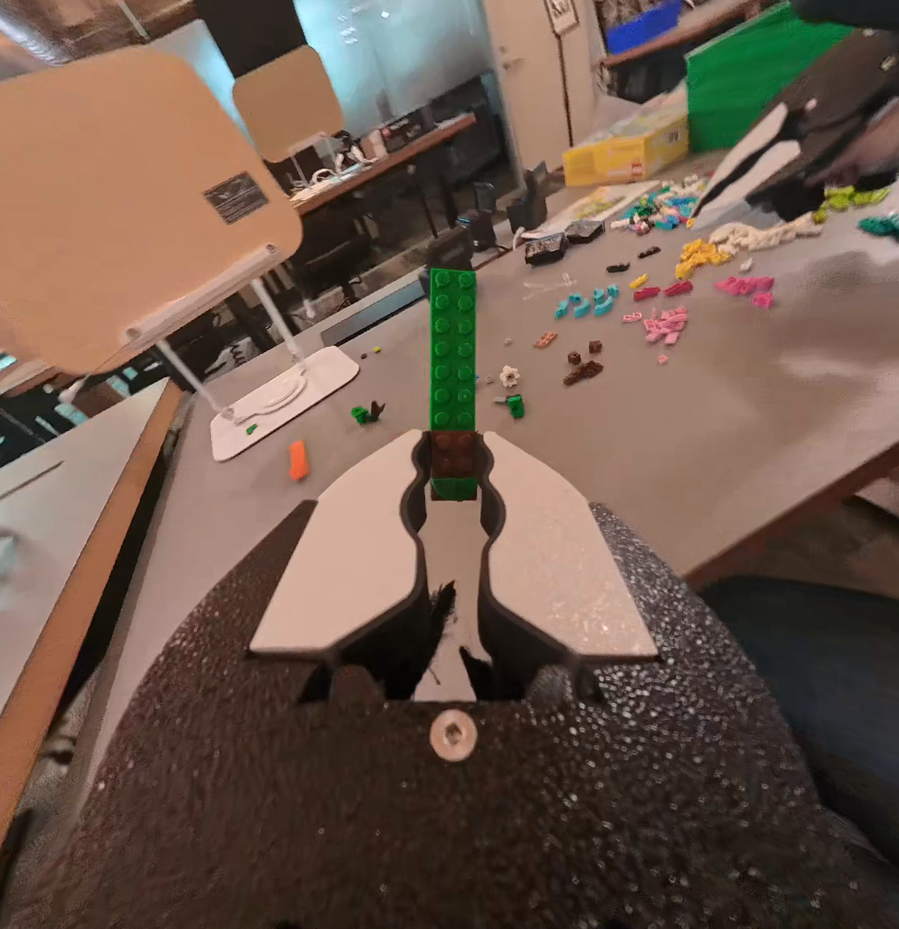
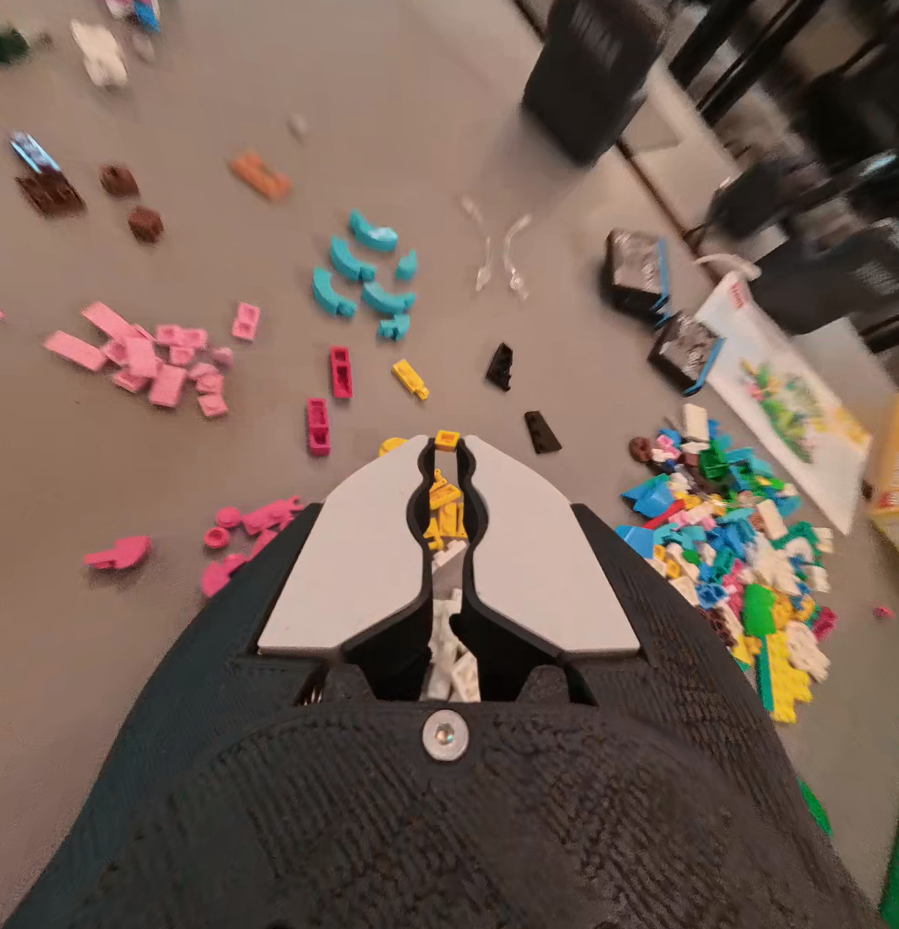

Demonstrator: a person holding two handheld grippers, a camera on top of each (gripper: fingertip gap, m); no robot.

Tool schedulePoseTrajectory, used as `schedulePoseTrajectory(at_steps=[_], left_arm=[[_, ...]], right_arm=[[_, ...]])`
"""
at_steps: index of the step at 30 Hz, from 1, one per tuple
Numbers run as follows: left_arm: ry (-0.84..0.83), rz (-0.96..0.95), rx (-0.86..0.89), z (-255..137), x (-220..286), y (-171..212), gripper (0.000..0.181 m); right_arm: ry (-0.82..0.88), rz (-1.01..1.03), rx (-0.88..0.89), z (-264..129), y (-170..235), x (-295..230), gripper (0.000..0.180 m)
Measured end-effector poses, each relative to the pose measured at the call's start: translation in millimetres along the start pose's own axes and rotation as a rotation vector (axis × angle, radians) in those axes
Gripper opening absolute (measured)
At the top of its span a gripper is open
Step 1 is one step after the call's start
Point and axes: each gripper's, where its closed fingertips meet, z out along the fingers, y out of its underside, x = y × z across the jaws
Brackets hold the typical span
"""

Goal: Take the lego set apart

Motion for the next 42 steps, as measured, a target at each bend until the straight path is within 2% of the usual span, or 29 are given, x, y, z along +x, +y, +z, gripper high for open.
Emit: schedulePoseTrajectory(at_steps=[2,5,6,7,9,10,12,14,15,16,21,23,24,25,26,28,32,37,39,42], left_arm=[[0.040,0.042,-0.003,36.3,-5.2,-5.1,0.016],[0.144,0.054,0.026,92.6,-11.4,-16.5,0.016],[0.184,0.060,0.032,109.6,-11.8,-19.5,0.016],[0.212,0.069,0.040,124.8,-12.5,-22.4,0.016],[0.263,0.093,0.054,147.6,-11.4,-26.5,0.016],[0.279,0.105,0.061,155.7,-10.6,-27.6,0.016],[0.291,0.137,0.075,166.4,-9.6,-29.1,0.016],[0.276,0.165,0.101,171.9,-10.2,-32.6,0.016],[0.267,0.171,0.118,173.1,-10.7,-34.8,0.016],[0.260,0.172,0.143,173.0,-10.7,-37.9,0.016],[0.269,0.170,0.241,166.9,-4.5,-50.5,0.016],[0.293,0.198,0.244,165.4,1.1,-50.9,0.016],[0.320,0.215,0.251,163.7,5.8,-50.9,0.016],[0.352,0.229,0.268,161.9,11.1,-52.4,0.016],[0.347,0.241,0.273,163.9,10.8,-54.6,0.016],[0.333,0.256,0.258,170.5,10.0,-56.3,0.017],[0.191,0.312,0.230,181.0,7.7,-53.7,0.023],[0.038,0.426,0.211,186.0,5.0,-55.0,0.025],[0.051,0.421,0.192,187.4,10.8,-53.5,0.017],[0.124,0.394,0.153,188.0,19.3,-49.6,0.016]], right_arm=[[-0.092,0.000,-0.078,13.4,10.6,0.9,0.007],[-0.136,-0.028,-0.199,24.9,24.4,8.3,0.007],[-0.142,-0.031,-0.238,26.6,27.9,9.9,0.011],[-0.135,-0.036,-0.271,26.4,29.5,12.0,0.025],[-0.080,-0.071,-0.258,20.7,16.3,16.3,0.028],[-0.055,-0.084,-0.187,16.3,-2.6,13.2,0.028],[-0.109,-0.012,0.076,4.8,-66.2,-16.2,0.028],[-0.278,0.180,0.404,-12.2,-144.8,-63.4,0.030],[-0.324,0.291,0.492,-15.0,-172.9,-80.0,0.035],[-0.330,0.365,0.534,-11.7,-192.3,-92.8,0.042],[-0.311,0.461,0.629,8.9,-242.8,-133.1,0.042],[-0.333,0.499,0.685,8.1,-252.1,-135.7,0.033],[-0.346,0.519,0.701,7.5,-254.5,-135.4,0.025],[-0.356,0.528,0.715,6.8,-256.0,-134.7,0.008],[-0.364,0.537,0.730,5.3,-258.0,-133.7,0.005],[-0.348,0.554,0.740,3.5,-261.5,-131.7,0.003],[-0.187,0.507,0.747,2.6,-262.8,-123.2,0.002],[-0.200,0.568,0.735,5.5,-255.0,-119.9,0.002],[-0.198,0.569,0.739,3.7,-252.1,-119.4,0.002],[-0.201,0.502,0.723,2.8,-244.8,-121.0,0.002]])
